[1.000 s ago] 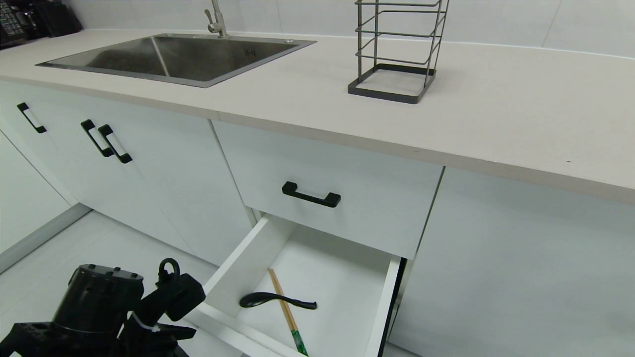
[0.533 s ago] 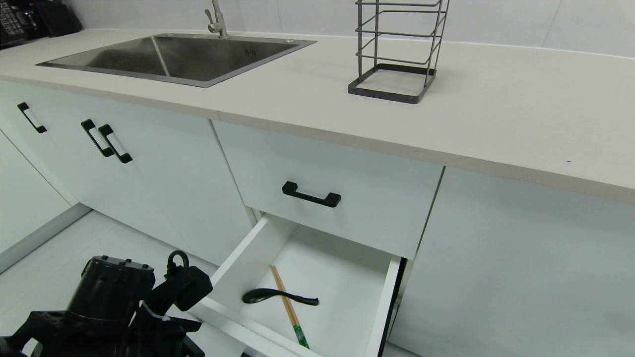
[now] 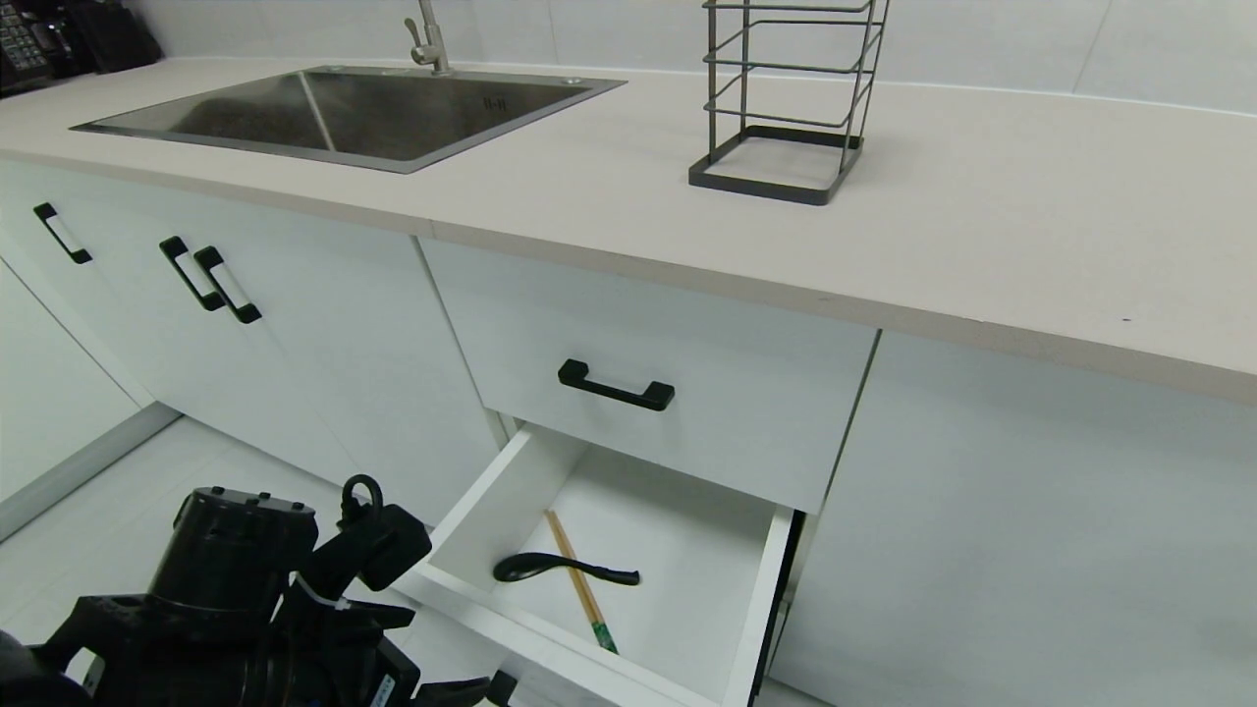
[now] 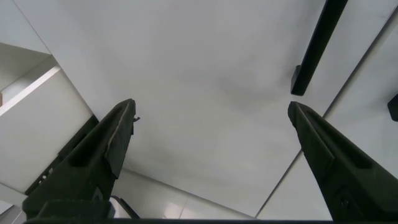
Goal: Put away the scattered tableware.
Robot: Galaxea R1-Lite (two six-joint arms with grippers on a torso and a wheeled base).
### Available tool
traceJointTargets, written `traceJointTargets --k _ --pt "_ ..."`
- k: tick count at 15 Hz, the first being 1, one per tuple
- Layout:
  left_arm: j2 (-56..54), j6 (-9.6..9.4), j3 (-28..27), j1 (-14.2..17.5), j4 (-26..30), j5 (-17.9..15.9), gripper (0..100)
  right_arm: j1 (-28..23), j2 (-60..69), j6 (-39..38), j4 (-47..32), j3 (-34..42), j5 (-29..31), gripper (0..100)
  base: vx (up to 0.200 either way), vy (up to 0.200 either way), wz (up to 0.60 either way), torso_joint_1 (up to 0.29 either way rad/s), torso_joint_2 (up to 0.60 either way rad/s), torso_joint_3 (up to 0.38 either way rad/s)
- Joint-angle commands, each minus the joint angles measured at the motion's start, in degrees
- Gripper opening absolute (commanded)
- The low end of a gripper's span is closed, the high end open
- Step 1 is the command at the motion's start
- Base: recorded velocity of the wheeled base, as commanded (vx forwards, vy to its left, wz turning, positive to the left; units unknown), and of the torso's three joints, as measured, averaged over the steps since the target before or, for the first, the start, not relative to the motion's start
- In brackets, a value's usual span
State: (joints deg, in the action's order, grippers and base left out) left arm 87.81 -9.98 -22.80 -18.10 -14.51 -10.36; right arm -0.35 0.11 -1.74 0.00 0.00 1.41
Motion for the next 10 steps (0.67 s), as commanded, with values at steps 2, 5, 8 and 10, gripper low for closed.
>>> traceJointTargets --k 2,5,8,10 --pt "0.6 -0.04 -1.7 -0.1 0.1 0.0 100 0.0 -0.1 0.0 0.0 0.0 0.0 100 0.0 0.0 0.0 0.0 0.0 0.0" --pt "1.4 -0.12 -2.8 -0.1 0.1 -0.2 100 0.0 -0.1 0.0 0.0 0.0 0.0 100 0.0 0.0 0.0 0.0 0.0 0.0" --pt "1.8 -0.3 -3.9 -0.1 0.0 -0.2 100 0.0 -0.1 0.0 0.0 0.0 0.0 100 0.0 0.0 0.0 0.0 0.0 0.0" --pt "2.9 -0.39 -5.1 -0.1 0.0 -0.3 100 0.0 -0.1 0.0 0.0 0.0 0.0 100 0.0 0.0 0.0 0.0 0.0 0.0"
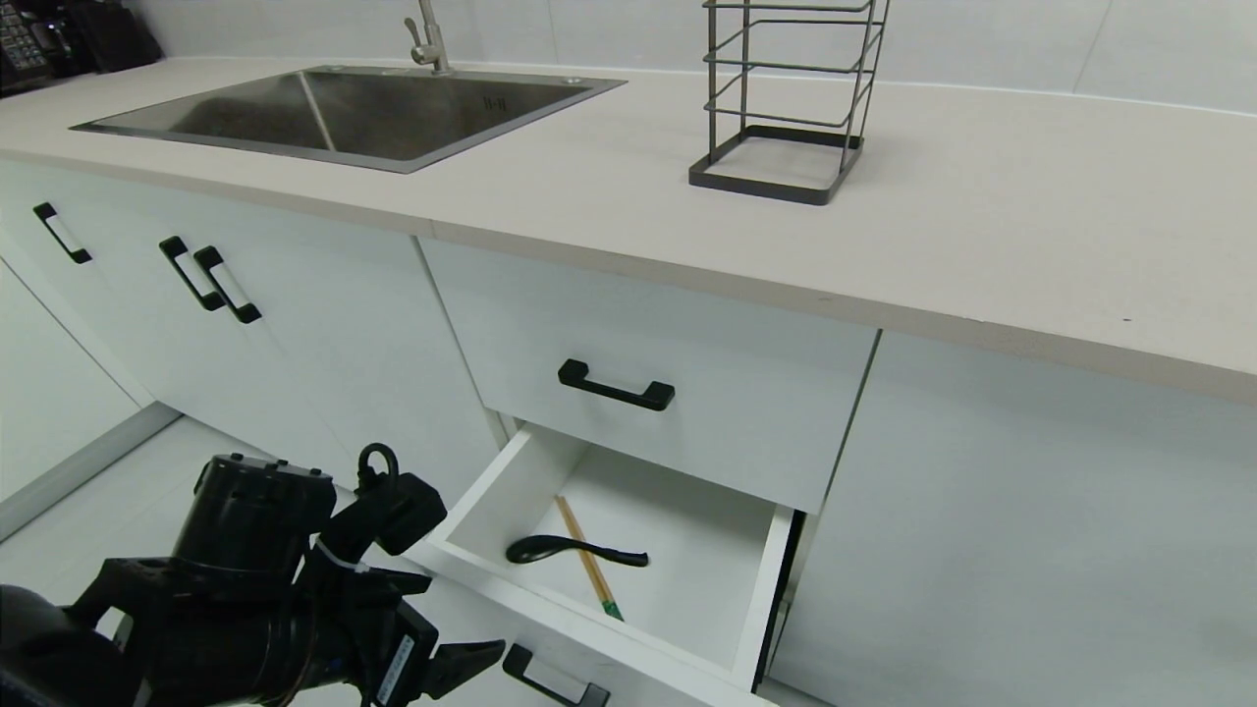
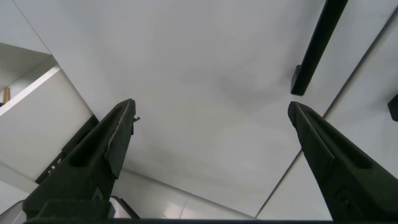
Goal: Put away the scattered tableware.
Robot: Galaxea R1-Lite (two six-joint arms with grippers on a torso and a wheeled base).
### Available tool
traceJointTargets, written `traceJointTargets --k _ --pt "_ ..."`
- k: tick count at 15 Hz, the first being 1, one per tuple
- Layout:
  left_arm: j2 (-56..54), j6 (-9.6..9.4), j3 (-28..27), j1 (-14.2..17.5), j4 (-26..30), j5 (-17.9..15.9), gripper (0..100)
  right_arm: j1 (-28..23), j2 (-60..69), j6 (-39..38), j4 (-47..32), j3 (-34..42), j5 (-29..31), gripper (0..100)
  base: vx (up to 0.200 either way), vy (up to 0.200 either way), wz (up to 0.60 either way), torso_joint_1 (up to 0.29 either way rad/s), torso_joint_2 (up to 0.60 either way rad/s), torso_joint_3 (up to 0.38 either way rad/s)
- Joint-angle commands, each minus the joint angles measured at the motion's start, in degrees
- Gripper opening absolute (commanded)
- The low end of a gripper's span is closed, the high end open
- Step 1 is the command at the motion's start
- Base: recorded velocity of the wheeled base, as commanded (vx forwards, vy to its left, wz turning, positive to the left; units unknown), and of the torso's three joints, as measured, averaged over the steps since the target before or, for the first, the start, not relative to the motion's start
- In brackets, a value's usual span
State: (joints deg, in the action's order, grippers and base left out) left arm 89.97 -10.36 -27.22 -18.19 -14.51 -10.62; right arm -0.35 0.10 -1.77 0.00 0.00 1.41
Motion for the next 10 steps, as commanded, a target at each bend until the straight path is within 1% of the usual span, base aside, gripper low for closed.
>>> traceJointTargets --k 1,3,7,8,10 --pt "2.1 -0.1 -1.6 0.0 0.0 0.0 100 0.0 -0.1 0.0 0.0 0.0 0.0 100 0.0 0.0 0.0 0.0 0.0 0.0" --pt "3.4 -0.1 -2.4 0.0 -0.5 0.0 100 0.0 -0.1 0.0 0.1 0.0 0.0 100 0.0 0.0 0.0 0.0 0.0 0.0" --pt "7.5 -0.01 -2.4 0.0 -8.7 -0.1 100 0.0 -0.1 0.0 0.0 0.0 0.0 100 0.0 0.0 0.0 0.0 0.0 0.0" --pt "7.9 -0.1 -2.4 0.0 -9.3 -0.1 100 0.0 -0.1 0.0 0.1 0.0 0.0 100 0.0 0.0 0.0 0.0 0.0 0.0" --pt "9.4 -0.1 -2.5 0.0 -12.7 -0.1 100 0.0 -0.1 0.0 0.0 0.0 0.0 100 0.0 0.0 0.0 0.0 0.0 0.0"
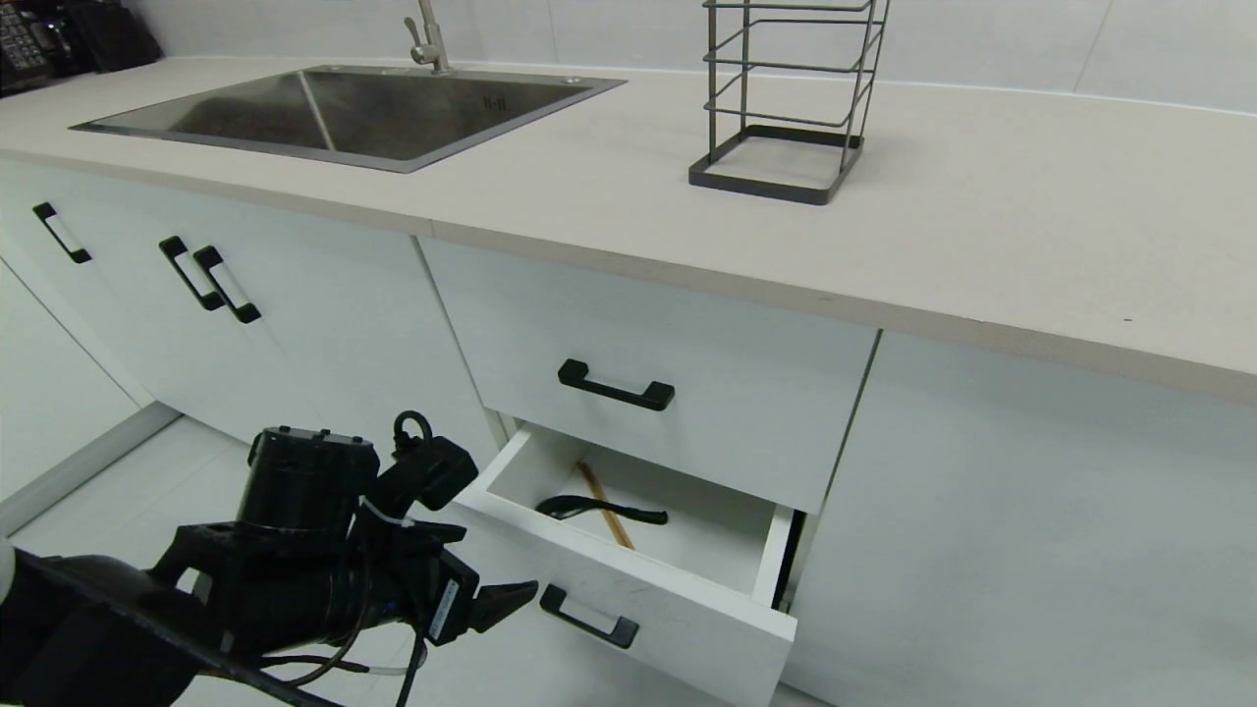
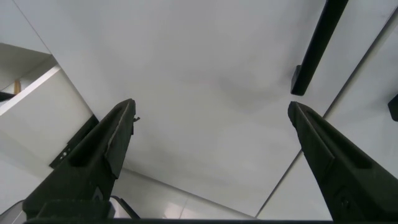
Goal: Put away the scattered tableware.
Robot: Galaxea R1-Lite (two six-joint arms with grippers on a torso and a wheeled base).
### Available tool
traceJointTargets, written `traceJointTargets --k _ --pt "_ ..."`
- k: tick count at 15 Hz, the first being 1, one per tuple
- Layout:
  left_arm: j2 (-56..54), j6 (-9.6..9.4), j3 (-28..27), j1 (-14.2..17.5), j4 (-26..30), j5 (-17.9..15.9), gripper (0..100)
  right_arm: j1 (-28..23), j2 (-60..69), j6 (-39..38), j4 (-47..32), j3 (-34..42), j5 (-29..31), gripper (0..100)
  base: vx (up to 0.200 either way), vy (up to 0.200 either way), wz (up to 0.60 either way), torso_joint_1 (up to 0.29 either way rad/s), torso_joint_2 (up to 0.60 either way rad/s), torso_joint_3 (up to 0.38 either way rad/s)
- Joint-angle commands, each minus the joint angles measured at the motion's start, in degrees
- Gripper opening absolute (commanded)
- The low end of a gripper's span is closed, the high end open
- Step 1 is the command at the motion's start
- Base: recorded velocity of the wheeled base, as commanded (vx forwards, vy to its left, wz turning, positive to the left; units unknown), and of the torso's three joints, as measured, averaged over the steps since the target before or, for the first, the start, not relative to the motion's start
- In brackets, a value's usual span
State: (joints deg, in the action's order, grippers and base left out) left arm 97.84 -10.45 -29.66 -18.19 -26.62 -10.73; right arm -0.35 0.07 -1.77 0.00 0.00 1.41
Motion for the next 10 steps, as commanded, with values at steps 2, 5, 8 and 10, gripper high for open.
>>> traceJointTargets --k 2,5,8,10 --pt "2.5 0.08 0.0 0.0 -3.7 0.0 100 0.0 -0.1 0.0 0.0 0.0 0.0 100 0.0 0.0 0.0 0.0 0.0 0.0" --pt "4.6 0.08 0.0 0.0 -7.8 -0.1 100 0.0 -0.1 0.0 0.1 0.0 0.0 100 0.0 0.0 0.0 0.0 0.0 0.0" --pt "7.1 0.08 0.0 0.0 -12.8 -2.1 100 0.0 -0.1 0.0 0.0 0.0 0.0 100 0.0 0.0 0.0 0.0 0.0 0.0" --pt "8.6 0.16 0.0 0.0 -16.7 -2.4 100 0.0 -0.1 0.0 0.0 0.0 0.0 100 0.0 0.0 0.0 0.0 0.0 0.0"
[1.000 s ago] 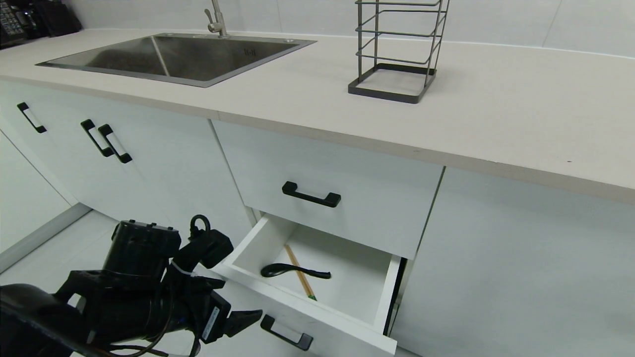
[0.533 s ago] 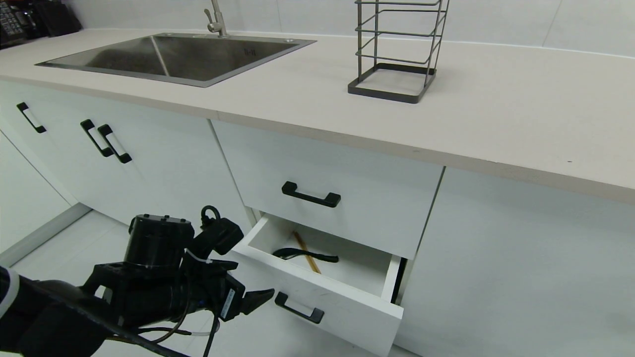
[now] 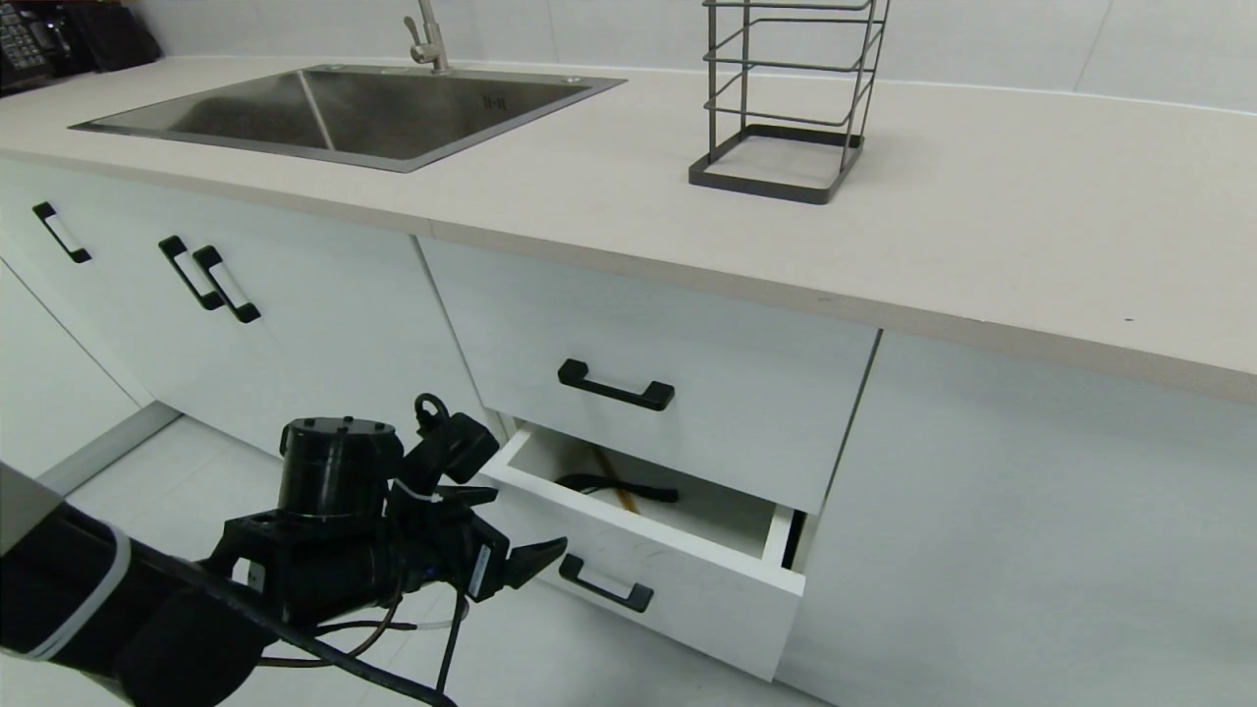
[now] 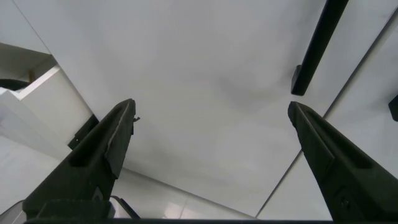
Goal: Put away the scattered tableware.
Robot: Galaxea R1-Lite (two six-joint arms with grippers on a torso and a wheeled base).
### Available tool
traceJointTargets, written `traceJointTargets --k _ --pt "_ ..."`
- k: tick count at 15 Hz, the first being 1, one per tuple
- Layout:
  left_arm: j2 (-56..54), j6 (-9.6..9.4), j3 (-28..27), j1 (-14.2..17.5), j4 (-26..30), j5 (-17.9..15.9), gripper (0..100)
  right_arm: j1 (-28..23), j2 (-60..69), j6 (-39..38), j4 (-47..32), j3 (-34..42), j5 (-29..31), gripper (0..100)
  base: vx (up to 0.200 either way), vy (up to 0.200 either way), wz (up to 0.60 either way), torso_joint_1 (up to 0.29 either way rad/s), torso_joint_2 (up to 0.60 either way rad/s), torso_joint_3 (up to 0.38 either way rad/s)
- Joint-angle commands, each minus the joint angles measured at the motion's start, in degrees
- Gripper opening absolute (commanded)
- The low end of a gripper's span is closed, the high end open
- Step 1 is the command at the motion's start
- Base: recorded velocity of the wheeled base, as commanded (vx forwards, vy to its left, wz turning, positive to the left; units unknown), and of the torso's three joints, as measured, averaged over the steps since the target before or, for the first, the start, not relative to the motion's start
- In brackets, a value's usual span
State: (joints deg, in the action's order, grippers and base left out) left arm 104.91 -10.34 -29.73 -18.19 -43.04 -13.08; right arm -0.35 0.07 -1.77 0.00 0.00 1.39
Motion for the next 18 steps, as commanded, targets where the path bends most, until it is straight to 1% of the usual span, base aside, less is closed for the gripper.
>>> traceJointTargets --k 1,4,8,9,11,13,16,18 --pt "2.3 0.14 -0.1 0.0 -2.1 0.0 100 0.0 -0.1 0.0 0.0 0.0 0.0 100 0.0 0.0 0.0 0.0 0.0 0.0" --pt "4.5 0.32 -1.4 0.0 -6.3 -0.1 100 0.0 -0.1 -0.1 0.1 0.0 0.0 100 0.0 0.0 0.0 0.0 0.0 0.0" --pt "5.6 0.41 -4.2 -0.1 -6.8 -0.1 100 0.0 -0.1 -0.1 0.1 0.0 0.0 100 0.0 0.0 0.0 0.0 0.0 0.0" --pt "6.2 0.58 -5.9 0.0 -7.4 -0.1 100 0.0 -0.1 -0.1 0.1 0.0 0.0 100 0.0 0.0 0.0 0.0 0.0 0.0" --pt "7.9 2.16 -7.6 0.0 -9.7 0.0 100 0.0 -0.1 -0.1 0.1 0.0 0.0 100 0.0 0.0 0.0 0.0 0.0 0.0" --pt "9.3 2.52 -7.6 0.0 -12.3 0.0 100 0.0 -0.1 -0.1 0.0 0.0 0.0 100 0.0 0.0 0.0 0.0 0.0 0.0" --pt "8.8 2.52 -7.3 0.0 -12.5 0.0 100 0.0 -0.1 -0.1 0.1 0.0 0.0 100 0.0 0.0 0.0 0.0 0.0 0.0" --pt "6.6 2.52 -6.0 0.0 -12.6 0.1 100 0.0 -0.1 0.1 0.1 0.0 -0.1 100 0.0 0.0 0.0 0.0 0.0 0.0"
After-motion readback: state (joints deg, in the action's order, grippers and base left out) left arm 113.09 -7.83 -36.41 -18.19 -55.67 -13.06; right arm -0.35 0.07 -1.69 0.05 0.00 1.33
